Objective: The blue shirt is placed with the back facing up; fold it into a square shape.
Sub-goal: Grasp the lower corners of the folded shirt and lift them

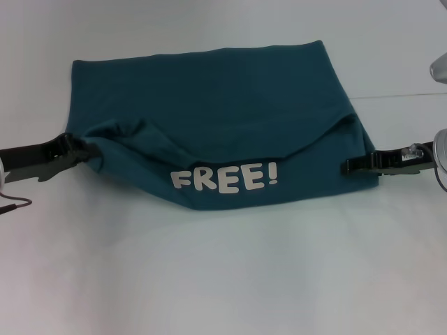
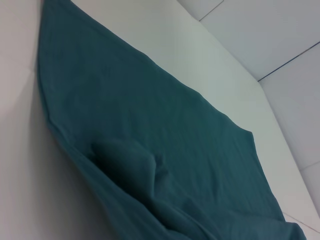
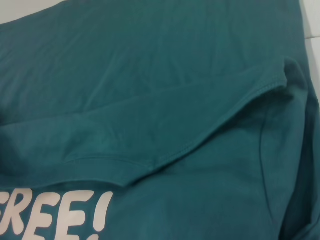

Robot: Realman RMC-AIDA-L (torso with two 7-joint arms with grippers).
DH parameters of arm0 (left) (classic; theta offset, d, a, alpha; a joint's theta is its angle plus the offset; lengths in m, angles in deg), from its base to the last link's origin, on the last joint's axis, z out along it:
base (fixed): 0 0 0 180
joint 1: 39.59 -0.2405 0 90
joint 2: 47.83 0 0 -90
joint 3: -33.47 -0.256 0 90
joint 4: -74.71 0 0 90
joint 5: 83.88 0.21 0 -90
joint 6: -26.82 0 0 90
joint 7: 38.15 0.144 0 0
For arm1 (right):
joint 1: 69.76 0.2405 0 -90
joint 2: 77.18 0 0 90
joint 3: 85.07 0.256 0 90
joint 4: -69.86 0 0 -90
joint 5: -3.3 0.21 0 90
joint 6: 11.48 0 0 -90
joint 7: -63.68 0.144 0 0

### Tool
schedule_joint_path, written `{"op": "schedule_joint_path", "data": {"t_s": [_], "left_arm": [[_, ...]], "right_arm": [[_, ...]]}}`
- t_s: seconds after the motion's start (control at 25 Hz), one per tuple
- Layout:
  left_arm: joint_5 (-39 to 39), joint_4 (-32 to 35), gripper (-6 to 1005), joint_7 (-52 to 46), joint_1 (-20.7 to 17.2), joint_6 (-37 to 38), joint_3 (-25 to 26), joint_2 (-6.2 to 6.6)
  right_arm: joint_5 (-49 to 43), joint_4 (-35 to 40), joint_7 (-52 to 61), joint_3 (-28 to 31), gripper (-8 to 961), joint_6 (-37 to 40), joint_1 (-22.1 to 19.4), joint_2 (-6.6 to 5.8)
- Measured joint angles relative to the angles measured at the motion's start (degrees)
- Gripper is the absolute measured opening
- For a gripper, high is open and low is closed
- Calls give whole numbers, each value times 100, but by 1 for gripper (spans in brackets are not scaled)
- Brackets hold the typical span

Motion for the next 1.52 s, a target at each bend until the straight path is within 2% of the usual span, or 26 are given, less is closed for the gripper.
{"op": "schedule_joint_path", "data": {"t_s": [0.24, 0.44, 0.68, 0.96, 1.12, 1.52], "left_arm": [[0, 0, 21, 1, -1, 1, -13, -8], [0, 0, 21, -2, 2, 1, -18, -8], [0, -15, 22, 9, 4, 2, -18, -9], [100, -6, 23, 23, 4, 85, -27, -9], [434, 114, 23, 19, 3, 399, -27, -9], [989, 885, 24, -1, -515, 2056, 36, -9]], "right_arm": [[28, 42, 28, 38, 675, 45, -26, -7], [28, 44, 29, 25, 425, 52, -34, -6], [8, 48, 35, 17, 215, 55, -35, -26], [8, 58, 28, 5, 95, 154, -53, -64], [5, 242, 8, 4, 26, 619, -89, -116], [-78, 1018, 68, 154, 31, 2614, -445, -434]]}}
